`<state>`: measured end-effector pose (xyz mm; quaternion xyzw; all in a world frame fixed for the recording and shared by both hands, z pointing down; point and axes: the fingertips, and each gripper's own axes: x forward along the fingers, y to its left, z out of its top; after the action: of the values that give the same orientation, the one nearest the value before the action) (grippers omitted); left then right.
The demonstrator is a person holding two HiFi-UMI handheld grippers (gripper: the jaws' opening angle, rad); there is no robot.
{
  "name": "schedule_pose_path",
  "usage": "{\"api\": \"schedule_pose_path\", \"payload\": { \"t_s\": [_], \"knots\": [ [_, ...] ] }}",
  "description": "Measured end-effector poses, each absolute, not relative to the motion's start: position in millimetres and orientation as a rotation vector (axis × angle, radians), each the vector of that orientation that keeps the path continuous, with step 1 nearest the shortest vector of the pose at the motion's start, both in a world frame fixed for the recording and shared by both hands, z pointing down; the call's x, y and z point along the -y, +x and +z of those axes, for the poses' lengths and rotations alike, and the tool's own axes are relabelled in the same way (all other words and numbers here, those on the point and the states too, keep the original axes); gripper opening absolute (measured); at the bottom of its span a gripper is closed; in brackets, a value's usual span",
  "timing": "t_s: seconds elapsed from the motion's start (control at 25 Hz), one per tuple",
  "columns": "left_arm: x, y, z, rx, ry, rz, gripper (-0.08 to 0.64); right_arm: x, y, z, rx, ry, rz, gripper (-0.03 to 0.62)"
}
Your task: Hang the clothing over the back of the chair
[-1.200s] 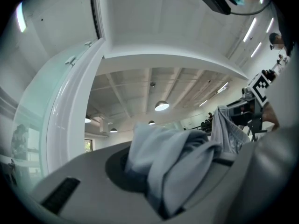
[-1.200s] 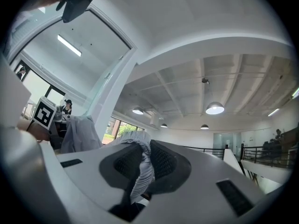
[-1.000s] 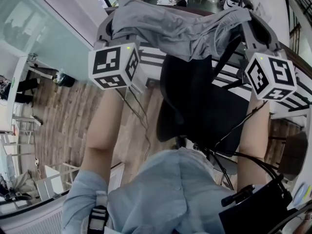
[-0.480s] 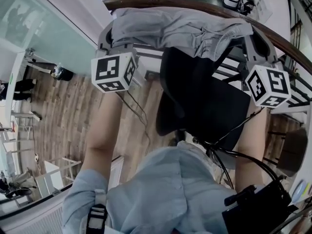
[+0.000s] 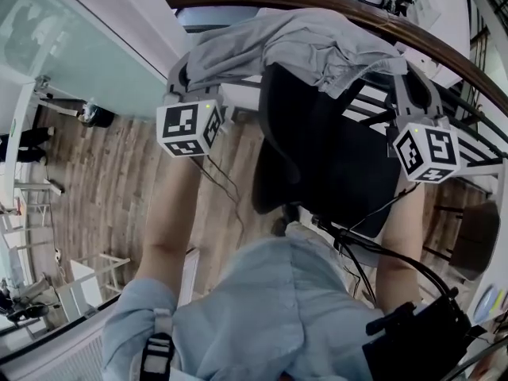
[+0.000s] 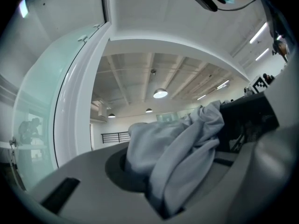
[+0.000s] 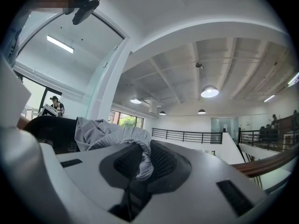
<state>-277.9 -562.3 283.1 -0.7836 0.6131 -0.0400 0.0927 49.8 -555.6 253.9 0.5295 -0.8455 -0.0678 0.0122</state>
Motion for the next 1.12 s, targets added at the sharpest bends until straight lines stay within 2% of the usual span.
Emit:
{"api": "schedule_pose_path", "payload": {
  "t_s": [0.52,0.84,1.12],
  "knots": [
    [540,-252,331,-1.688,-2.481,-0.161,0.038,520,32,312,2.673,1.594,-0.118,0.057],
    [534,-229,365,-1.635,-2.561,-0.189,0.038,507,-5,347,2.738,1.458,-0.106,0.074],
    [525,-219,373,-1.606,-2.612,-0.198,0.042,501,-19,350,2.741,1.452,-0.103,0.092]
  ]
}}
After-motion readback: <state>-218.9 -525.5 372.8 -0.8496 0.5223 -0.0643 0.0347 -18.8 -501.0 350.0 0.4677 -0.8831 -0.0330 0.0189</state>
